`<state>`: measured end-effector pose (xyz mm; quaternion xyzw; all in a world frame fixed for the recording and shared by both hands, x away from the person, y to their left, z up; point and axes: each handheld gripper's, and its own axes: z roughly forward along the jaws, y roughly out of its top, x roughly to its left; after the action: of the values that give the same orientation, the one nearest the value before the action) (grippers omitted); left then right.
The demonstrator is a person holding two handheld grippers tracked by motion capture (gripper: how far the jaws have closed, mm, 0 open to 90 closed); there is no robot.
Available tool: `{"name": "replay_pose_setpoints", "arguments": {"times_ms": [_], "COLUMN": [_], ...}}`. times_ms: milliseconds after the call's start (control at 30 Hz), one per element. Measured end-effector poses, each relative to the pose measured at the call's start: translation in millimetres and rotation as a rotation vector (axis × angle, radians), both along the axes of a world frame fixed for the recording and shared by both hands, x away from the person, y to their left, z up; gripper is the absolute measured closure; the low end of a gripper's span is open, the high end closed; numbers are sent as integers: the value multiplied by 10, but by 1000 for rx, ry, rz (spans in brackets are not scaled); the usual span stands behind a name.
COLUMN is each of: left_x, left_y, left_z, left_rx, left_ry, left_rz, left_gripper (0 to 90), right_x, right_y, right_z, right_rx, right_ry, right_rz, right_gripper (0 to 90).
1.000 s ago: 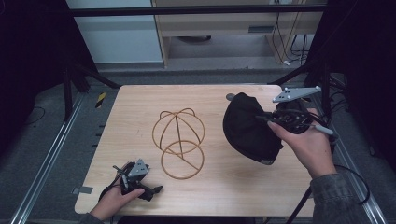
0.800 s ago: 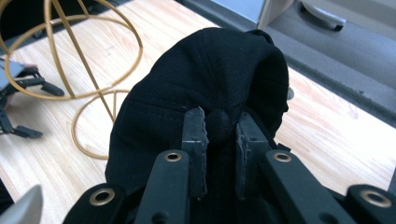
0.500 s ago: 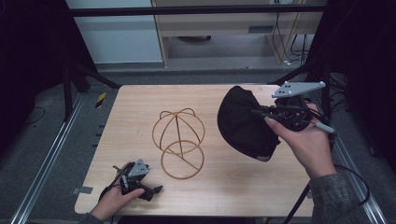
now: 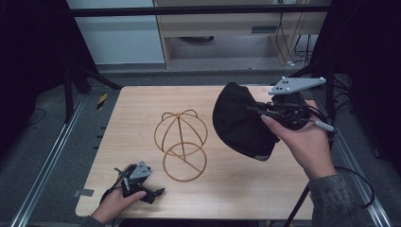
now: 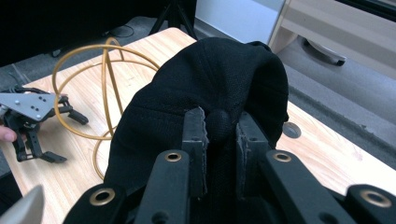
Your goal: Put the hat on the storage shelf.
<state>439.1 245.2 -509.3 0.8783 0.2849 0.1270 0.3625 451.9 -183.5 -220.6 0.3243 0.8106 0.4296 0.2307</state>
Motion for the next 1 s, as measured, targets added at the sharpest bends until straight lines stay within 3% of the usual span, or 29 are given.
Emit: {"name": "replay_pose_setpoints", "arguments": {"times_ms": [1000], "left_x": [0], "left_y": [0], "left_z": [1], "left_rx": [1], "left_ry": [1], "left_rz": [1], "left_gripper": [0], "right_x": [-8], "right_y": [348], "right_z": [239], "right_rx": [-6], "right_ry": [-39], "right_rz": [65], "right_gripper": [776]}}
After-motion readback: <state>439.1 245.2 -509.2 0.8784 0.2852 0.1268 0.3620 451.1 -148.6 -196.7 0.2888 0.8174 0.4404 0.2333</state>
